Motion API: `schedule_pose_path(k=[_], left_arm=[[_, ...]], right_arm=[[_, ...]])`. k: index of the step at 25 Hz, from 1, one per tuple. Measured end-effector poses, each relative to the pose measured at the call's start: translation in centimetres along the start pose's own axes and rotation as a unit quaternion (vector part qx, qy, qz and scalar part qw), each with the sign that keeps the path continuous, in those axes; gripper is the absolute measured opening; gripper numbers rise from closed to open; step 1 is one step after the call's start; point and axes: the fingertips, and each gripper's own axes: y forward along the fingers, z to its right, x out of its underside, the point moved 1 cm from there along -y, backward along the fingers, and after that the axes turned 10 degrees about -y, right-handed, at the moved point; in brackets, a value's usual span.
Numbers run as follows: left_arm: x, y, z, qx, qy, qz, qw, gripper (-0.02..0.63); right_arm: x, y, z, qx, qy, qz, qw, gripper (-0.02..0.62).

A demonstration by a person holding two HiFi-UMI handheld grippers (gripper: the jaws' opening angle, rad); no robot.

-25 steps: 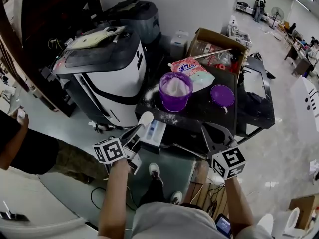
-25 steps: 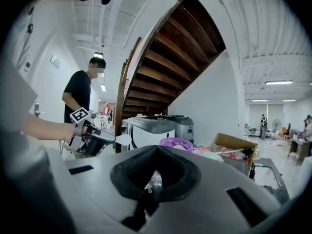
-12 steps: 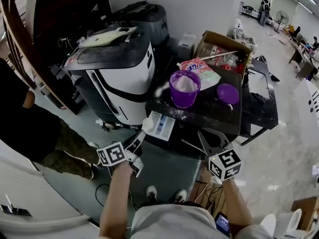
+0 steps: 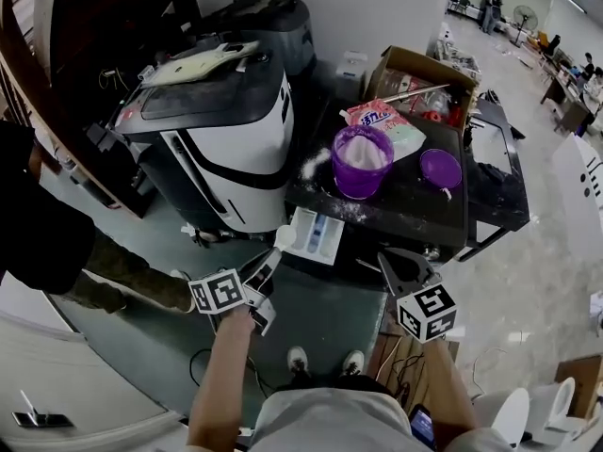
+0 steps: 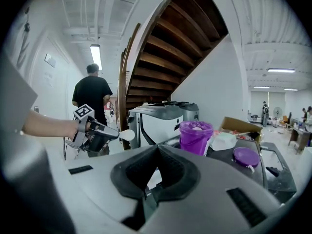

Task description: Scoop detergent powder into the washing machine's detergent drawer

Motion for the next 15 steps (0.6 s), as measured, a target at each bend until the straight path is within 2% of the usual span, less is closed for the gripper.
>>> schedule_pose_path(k=[15], left_arm=[[-0.7,3.6,-6.8,-0.045,-0.003,-0.069,0.9966,0.015]], right_arm=[[3.3,6.3,-0.2,-0.004,0.046,-0.046,0.998,-0.005]])
